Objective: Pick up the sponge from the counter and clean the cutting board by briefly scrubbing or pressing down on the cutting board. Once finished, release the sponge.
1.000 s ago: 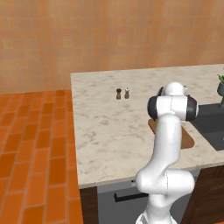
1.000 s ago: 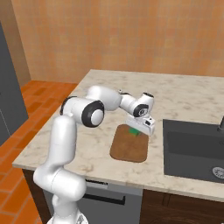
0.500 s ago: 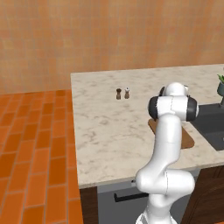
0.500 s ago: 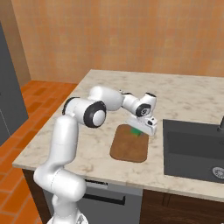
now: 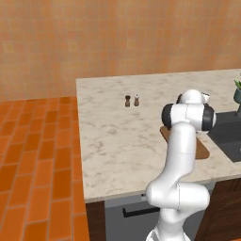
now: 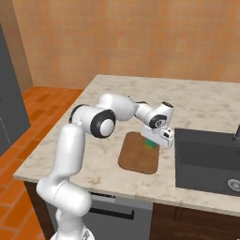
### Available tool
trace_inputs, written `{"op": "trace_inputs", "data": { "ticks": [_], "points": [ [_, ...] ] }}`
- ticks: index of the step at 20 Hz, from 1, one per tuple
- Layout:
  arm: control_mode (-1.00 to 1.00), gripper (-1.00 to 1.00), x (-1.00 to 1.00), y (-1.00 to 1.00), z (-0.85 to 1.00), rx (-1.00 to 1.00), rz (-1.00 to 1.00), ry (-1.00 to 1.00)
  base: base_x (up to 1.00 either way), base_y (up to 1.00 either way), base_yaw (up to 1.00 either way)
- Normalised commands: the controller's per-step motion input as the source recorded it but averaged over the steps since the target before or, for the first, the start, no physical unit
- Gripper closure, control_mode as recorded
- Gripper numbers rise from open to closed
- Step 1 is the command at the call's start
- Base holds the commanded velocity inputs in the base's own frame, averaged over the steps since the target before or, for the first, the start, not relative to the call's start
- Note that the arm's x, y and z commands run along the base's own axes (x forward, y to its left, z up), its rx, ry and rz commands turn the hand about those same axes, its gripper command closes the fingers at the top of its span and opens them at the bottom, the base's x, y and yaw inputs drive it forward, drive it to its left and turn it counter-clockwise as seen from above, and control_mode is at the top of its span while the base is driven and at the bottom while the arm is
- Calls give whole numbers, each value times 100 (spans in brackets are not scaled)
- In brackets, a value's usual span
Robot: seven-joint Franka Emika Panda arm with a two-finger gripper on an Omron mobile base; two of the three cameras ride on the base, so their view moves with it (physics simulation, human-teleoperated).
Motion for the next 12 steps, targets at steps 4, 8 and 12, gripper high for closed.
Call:
{"op": "trace_inputs", "data": {
  "ticks": [4, 8, 12],
  "points": [
    [-100, 100, 0, -3, -76, 0, 0, 0, 0, 0, 0],
    [-100, 100, -69, 0, -7, 0, 0, -4, 0, 0, 0],
    [-100, 100, -77, 14, -36, -5, 0, 0, 0, 0, 0]
  ]
}}
